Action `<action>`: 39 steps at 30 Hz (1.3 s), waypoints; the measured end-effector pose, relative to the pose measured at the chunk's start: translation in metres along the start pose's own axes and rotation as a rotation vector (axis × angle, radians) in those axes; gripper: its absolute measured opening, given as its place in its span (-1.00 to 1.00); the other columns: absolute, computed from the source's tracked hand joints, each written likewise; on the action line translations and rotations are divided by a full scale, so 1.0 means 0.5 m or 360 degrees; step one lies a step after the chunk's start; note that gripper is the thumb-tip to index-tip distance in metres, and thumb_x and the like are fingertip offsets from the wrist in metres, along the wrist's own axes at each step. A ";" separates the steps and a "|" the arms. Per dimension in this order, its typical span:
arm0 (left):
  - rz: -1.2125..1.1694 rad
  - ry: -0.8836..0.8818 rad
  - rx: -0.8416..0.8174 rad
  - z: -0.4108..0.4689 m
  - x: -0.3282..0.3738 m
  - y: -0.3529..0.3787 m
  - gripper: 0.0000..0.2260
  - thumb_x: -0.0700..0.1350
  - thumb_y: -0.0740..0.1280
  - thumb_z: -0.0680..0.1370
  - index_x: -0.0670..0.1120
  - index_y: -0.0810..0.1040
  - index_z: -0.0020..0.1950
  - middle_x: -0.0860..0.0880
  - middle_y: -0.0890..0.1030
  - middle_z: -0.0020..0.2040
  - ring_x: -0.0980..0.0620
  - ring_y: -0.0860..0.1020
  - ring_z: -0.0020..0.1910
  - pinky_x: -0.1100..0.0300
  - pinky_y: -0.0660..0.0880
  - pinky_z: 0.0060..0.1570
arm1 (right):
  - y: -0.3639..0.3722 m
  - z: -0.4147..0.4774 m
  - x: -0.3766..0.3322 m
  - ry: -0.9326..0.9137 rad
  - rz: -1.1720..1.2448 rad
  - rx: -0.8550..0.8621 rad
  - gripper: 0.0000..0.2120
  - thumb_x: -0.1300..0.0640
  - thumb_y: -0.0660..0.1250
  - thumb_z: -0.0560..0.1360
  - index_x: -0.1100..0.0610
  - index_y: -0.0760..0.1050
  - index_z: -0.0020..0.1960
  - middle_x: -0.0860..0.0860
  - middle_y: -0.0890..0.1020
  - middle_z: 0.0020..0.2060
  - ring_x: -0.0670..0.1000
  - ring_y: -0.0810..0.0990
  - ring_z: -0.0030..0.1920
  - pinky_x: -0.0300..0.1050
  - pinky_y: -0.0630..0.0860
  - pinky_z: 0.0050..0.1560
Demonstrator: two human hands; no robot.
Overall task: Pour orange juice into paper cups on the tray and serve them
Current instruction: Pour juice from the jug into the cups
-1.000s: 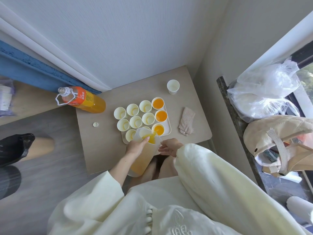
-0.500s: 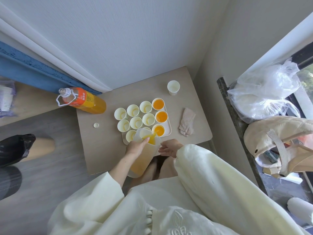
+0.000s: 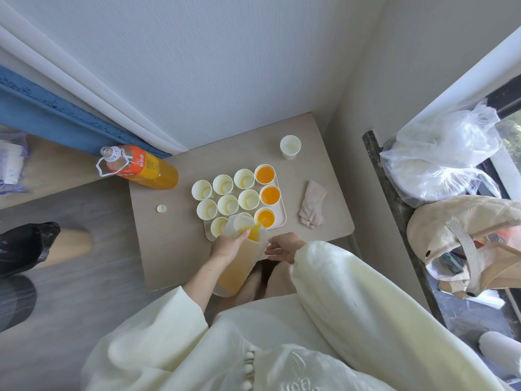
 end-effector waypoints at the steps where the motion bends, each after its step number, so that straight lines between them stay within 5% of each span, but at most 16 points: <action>1: 0.0007 -0.0002 0.0000 0.000 0.000 -0.001 -0.47 0.35 0.28 0.46 -0.11 0.37 -0.34 -0.06 0.44 -0.38 -0.09 0.48 -0.26 0.14 0.40 -0.23 | 0.000 0.001 0.000 0.0001 0.0002 -0.0001 -0.81 0.30 0.28 0.57 0.37 0.48 0.15 0.20 0.59 -0.13 0.15 0.63 -0.05 -0.02 0.60 -0.25; 12: 0.0009 0.0005 0.0025 0.001 -0.003 -0.006 -0.49 0.35 0.28 0.46 -0.08 0.35 -0.35 -0.03 0.42 -0.38 -0.09 0.47 -0.22 0.14 0.40 -0.21 | 0.006 0.005 0.003 0.0000 0.0002 -0.0020 -0.83 0.29 0.27 0.57 0.37 0.49 0.11 0.19 0.59 -0.15 0.10 0.62 -0.17 -0.05 0.58 -0.31; 25: 0.0010 -0.0003 0.0025 -0.002 -0.001 -0.010 -0.49 0.35 0.29 0.46 -0.08 0.34 -0.36 -0.02 0.41 -0.38 -0.08 0.46 -0.23 0.14 0.38 -0.22 | 0.010 -0.001 0.002 -0.0011 0.0024 -0.0033 -0.79 0.30 0.27 0.57 0.37 0.47 0.17 0.21 0.58 -0.10 0.13 0.62 -0.08 -0.05 0.57 -0.32; 39: 0.0032 -0.0005 0.0023 0.001 0.000 -0.012 -0.49 0.34 0.30 0.45 -0.10 0.38 -0.32 -0.05 0.44 -0.35 -0.11 0.50 -0.22 0.13 0.41 -0.19 | 0.011 -0.005 -0.002 -0.0016 0.0026 -0.0009 -0.82 0.31 0.28 0.56 0.38 0.47 0.13 0.19 0.56 -0.16 0.13 0.61 -0.09 0.02 0.58 -0.11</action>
Point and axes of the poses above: each hand's wrist, its own z-axis towards the middle knuckle, its own y-axis out of the palm, x = y × z, the point moved 6 cm from there along z, towards the middle knuckle
